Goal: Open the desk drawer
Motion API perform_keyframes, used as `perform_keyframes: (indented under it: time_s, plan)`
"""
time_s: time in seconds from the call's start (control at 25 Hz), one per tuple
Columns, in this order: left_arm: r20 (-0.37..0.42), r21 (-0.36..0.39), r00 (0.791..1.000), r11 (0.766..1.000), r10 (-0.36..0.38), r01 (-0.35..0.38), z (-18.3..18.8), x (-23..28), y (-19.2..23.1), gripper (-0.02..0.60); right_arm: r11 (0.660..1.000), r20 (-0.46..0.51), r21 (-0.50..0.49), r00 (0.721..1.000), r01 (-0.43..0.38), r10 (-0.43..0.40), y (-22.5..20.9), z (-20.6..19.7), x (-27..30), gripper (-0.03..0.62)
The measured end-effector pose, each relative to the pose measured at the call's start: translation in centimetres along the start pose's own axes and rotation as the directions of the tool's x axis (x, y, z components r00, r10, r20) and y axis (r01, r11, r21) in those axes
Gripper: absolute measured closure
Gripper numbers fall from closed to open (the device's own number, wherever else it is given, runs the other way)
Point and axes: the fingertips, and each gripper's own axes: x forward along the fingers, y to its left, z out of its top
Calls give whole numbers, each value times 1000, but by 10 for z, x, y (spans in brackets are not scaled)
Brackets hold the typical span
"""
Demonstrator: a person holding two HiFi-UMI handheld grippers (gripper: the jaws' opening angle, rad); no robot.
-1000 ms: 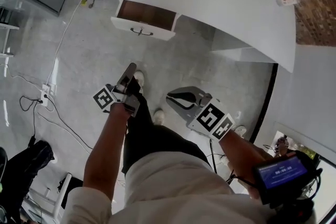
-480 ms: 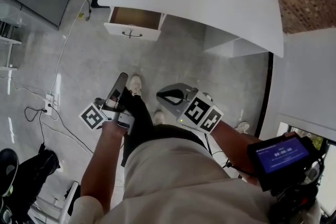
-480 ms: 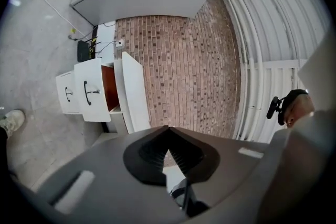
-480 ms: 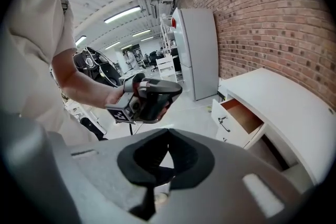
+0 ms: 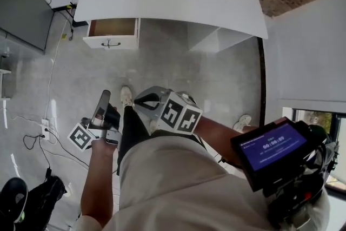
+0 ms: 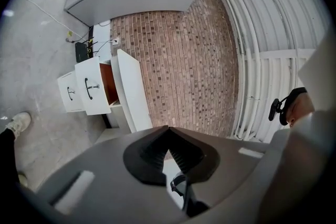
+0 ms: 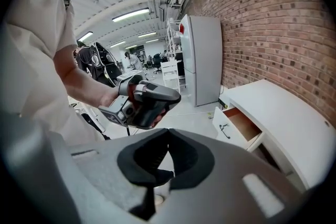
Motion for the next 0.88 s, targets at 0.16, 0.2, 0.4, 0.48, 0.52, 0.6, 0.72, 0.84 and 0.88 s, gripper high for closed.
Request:
perform_keyframes:
  time_s: [0.16, 0.2, 0.4, 0.48, 0.52, 0.6, 0.72, 0.84, 0.88]
  plan:
    - [-18, 25, 1000, 1000, 6, -5, -12, 5, -10, 577, 1000, 9, -19, 1000, -4, 4, 2, 1, -13, 591]
    - [-22, 26, 1000, 1000, 7, -6, -14, 5, -9, 577, 1000, 10, -21, 1000, -3, 3, 2, 0, -12, 591]
    - [-41, 18, 999, 1000, 13, -12, -24, 6, -5, 577, 1000, 6, -26, 1000, 4, -4, 4, -5, -14, 591]
    - [-49, 20, 999, 1000, 19, -18, -27, 7, -3, 577, 1000, 6, -29, 1000, 8, -8, 2, -6, -17, 591]
    - [-53, 19, 998, 1000, 23, -22, -29, 8, -1, 577, 1000, 6, -29, 1000, 11, -11, 1, -6, -17, 591]
    - [-67, 17, 997, 999, 30, -29, -32, 9, 3, 577, 999, 5, -29, 1000, 17, -17, 0, -8, -18, 591]
    - [-88, 22, 995, 999, 45, -44, -35, 8, 10, 577, 999, 5, -25, 1000, 28, -27, -2, -11, -18, 591]
    - [-106, 31, 993, 999, 46, -43, -35, 12, 14, 577, 999, 7, -20, 999, 38, -38, -5, -13, -19, 591]
    - [-110, 30, 993, 999, 46, -43, -35, 13, 15, 577, 999, 6, -17, 999, 41, -41, -6, -14, -19, 591]
